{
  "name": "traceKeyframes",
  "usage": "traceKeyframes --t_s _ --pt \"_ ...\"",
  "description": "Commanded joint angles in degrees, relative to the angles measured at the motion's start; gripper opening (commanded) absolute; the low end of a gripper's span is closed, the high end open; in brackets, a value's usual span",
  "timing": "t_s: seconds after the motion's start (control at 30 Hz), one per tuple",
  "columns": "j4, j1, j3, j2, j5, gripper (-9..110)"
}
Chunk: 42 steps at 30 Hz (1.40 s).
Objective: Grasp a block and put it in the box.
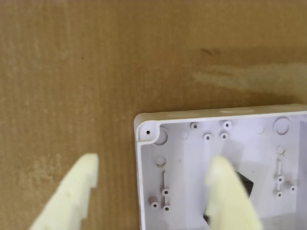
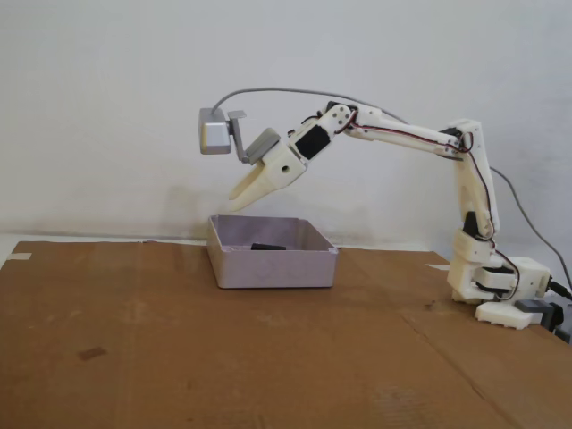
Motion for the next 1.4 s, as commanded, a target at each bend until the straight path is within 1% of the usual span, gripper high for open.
traceKeyframes --t_s 0.0,0.07,0.13,0.83,1.0,1.37 --pt "-1.0 -0.3 -8.8 11.3 0.8 9" --pt "-1.0 -0.1 -8.8 11.3 0.8 4" --pt "-1.0 -0.2 -8.8 11.3 0.8 2" --pt "-0.9 -0.4 -7.7 12.7 0.8 0" --pt "1.1 -0.1 -0.3 19.7 0.8 0" --pt "0.2 -2.3 23.6 39.6 1.1 0"
